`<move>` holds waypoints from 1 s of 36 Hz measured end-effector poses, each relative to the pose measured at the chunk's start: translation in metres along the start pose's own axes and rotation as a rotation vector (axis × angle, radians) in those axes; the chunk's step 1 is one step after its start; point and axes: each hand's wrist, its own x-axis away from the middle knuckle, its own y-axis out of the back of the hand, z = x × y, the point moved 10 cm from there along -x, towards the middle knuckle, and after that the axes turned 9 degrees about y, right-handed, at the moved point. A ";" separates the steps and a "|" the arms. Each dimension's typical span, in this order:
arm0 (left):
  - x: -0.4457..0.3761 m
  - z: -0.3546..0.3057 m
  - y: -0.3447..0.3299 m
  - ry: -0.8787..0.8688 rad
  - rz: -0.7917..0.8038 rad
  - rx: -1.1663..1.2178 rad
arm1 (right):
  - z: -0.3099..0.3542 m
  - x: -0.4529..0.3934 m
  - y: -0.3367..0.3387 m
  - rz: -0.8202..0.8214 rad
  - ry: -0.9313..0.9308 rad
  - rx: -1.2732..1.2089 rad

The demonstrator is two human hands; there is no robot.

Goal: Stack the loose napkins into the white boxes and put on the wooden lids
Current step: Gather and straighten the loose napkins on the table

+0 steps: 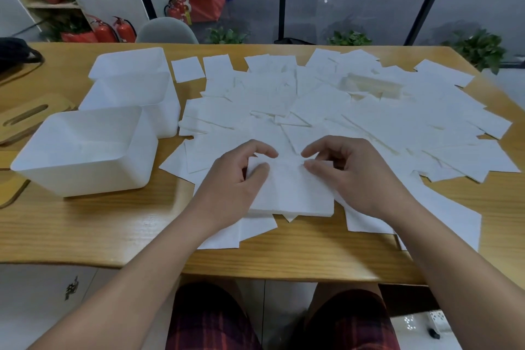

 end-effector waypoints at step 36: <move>-0.025 0.027 0.035 -0.127 -0.289 -0.531 | 0.005 -0.008 -0.022 -0.150 0.165 0.225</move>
